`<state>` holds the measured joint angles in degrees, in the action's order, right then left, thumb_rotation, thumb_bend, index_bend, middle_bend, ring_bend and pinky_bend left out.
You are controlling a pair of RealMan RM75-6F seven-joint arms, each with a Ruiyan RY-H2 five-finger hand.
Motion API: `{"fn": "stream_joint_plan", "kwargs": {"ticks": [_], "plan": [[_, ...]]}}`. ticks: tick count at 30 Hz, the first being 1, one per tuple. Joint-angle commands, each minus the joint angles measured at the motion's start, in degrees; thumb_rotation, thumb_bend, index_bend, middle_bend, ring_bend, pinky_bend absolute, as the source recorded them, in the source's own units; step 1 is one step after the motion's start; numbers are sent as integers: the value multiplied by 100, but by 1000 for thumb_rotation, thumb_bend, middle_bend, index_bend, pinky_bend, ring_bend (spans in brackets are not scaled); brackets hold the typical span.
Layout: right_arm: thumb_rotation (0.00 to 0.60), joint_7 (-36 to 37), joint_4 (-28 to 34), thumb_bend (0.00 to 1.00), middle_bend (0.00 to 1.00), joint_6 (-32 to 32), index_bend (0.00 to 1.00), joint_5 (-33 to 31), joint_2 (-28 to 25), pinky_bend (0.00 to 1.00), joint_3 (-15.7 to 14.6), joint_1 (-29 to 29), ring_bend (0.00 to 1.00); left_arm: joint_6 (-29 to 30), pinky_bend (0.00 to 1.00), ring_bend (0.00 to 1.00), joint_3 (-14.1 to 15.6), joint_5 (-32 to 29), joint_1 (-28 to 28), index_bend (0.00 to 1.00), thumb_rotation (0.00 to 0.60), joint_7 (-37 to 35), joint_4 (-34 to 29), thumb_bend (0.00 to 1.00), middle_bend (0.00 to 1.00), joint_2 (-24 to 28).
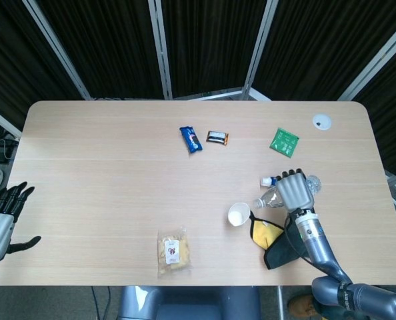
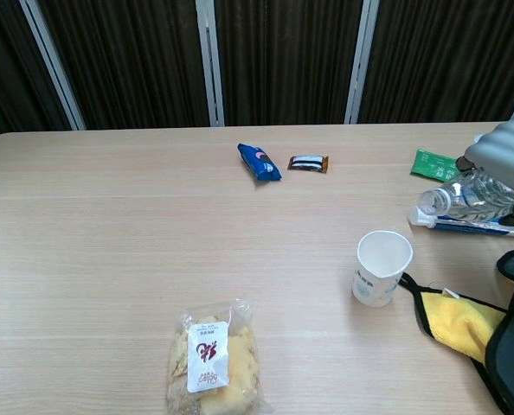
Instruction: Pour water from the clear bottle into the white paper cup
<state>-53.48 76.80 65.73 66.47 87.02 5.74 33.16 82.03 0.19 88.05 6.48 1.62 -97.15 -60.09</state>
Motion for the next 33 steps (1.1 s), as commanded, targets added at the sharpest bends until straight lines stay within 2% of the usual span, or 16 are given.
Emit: {"fn": "stream_joint_plan", "kwargs": {"ticks": [1, 33], "plan": [[600, -46, 26, 525, 663, 36, 556, 19, -11, 497, -24, -11, 596, 4, 0, 0, -2, 4, 1, 0, 600, 0, 3, 44, 0, -1], [600, -456, 27, 527, 664, 217, 556, 78, 38, 497, -103, -30, 600, 17, 0, 0, -8, -15, -10, 0, 600, 14, -24, 45, 0, 11]]}}
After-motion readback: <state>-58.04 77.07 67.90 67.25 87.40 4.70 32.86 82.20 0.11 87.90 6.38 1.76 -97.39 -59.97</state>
